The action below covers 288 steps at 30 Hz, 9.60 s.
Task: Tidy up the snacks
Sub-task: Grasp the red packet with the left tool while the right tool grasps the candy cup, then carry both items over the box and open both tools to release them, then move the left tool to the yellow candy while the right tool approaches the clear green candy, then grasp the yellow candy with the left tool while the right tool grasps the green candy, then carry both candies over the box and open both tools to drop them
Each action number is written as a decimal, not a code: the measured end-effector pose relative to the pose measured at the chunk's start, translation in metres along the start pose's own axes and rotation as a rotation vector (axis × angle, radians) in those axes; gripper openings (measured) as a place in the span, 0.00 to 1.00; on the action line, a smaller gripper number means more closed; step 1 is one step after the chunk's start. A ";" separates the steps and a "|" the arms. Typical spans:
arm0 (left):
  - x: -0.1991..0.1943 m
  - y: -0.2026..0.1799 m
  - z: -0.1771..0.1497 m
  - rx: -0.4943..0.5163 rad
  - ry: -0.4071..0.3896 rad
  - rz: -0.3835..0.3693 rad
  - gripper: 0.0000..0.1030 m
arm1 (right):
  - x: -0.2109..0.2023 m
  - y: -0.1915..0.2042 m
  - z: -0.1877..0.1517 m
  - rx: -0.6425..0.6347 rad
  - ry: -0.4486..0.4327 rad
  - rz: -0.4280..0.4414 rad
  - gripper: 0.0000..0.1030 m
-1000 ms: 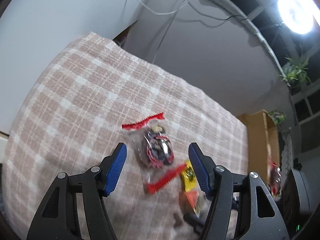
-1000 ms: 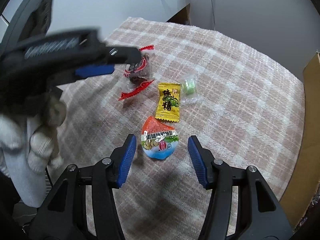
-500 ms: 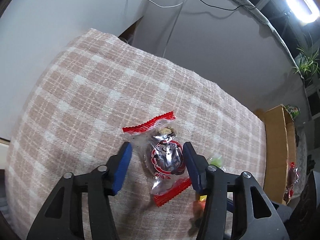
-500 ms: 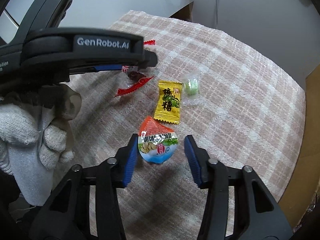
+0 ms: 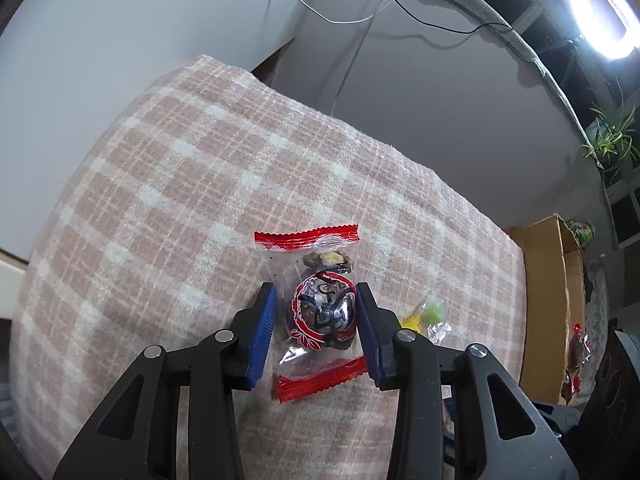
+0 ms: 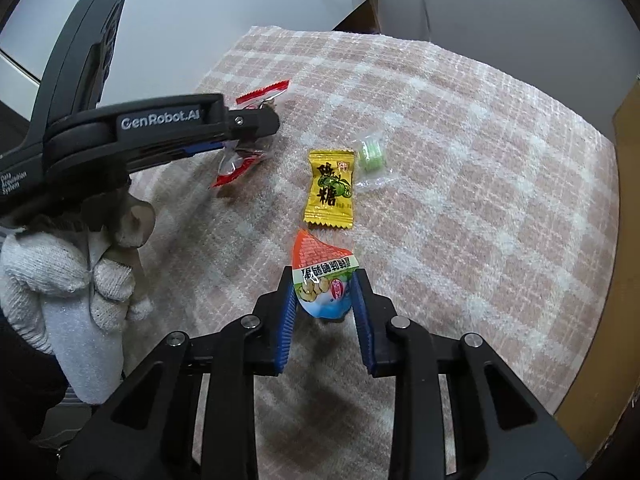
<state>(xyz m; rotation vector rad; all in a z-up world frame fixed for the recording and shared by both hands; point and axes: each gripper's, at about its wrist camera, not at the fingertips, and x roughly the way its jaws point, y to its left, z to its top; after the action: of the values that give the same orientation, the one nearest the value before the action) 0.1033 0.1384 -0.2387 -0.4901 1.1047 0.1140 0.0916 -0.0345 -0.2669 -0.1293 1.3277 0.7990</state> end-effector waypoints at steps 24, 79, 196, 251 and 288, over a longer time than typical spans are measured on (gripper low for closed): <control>-0.047 -0.072 -0.014 0.211 -0.054 -0.051 0.36 | -0.082 -0.024 -0.026 0.037 -0.105 -0.025 0.27; 0.023 -0.308 -0.011 0.582 0.034 -0.196 0.36 | -0.215 -0.222 -0.075 0.409 -0.340 -0.304 0.27; 0.030 -0.078 -0.037 0.256 -0.079 0.071 0.22 | 0.001 -0.063 0.082 0.158 0.068 0.001 0.15; -0.061 -0.139 -0.021 0.378 -0.173 -0.139 0.10 | -0.160 -0.079 0.013 0.187 -0.260 -0.068 0.13; -0.015 -0.307 -0.051 0.643 -0.017 -0.301 0.10 | -0.218 -0.200 -0.096 0.470 -0.307 -0.225 0.13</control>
<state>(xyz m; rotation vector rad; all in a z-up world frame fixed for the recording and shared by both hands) 0.1542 -0.1544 -0.1444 -0.0699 0.9733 -0.4888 0.1254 -0.3269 -0.1680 0.2066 1.1500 0.2880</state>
